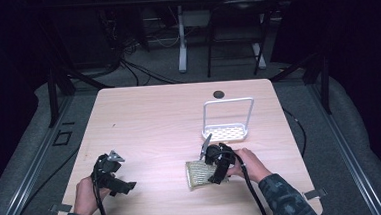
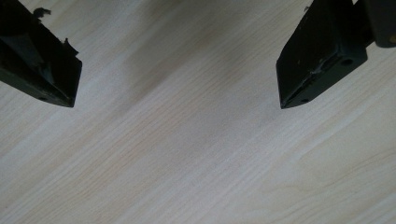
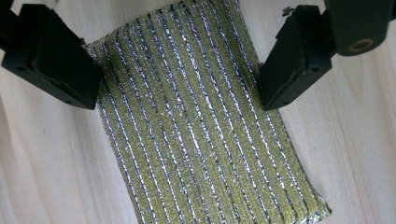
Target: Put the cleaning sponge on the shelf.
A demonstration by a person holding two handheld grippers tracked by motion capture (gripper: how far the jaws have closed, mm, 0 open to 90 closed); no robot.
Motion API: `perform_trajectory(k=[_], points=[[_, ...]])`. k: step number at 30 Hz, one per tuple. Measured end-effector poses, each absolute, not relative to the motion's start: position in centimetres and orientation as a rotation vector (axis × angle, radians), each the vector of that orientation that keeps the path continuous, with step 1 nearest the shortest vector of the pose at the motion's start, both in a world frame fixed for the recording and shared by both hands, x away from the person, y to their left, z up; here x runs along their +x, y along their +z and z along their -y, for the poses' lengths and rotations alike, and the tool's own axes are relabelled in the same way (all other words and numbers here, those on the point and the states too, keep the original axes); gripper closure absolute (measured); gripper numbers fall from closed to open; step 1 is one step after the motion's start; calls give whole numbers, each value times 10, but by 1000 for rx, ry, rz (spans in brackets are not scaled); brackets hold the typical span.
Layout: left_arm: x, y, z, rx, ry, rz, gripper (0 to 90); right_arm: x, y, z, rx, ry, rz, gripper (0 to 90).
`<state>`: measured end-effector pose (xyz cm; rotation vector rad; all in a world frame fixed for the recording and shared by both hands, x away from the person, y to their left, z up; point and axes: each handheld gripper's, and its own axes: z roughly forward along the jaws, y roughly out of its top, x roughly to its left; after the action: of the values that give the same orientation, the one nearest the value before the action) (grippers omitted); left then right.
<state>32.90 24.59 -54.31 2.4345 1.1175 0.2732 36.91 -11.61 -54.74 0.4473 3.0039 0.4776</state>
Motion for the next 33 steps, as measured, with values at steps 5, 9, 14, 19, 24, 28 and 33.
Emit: perform_trajectory(k=[5, 9, 14, 19, 24, 28, 33], points=[[329, -543, -246, 2432, 273, -1120, 3, 368, -547, 118, 461, 462, -3002, 138], [329, -543, -246, 2434, 274, -1116, 3, 367, -546, 117, 415, 437, -3004, 84], [329, -543, -246, 2435, 274, -1114, 4, 368, -543, 116, 397, 478, -2974, 0], [330, -543, -246, 2436, 270, -1114, 3, 372, -546, 114, 367, 472, -2977, 0], [330, -543, -246, 2436, 268, -1116, 3, 371, -554, 111, 336, 428, -3019, 0], [330, -543, -246, 2436, 268, -1115, 3, 371, -558, 110, 321, 391, -3029, 0], [330, -543, -246, 2436, 267, -1115, 3, 371, -561, 110, 325, 369, -3032, 42]])
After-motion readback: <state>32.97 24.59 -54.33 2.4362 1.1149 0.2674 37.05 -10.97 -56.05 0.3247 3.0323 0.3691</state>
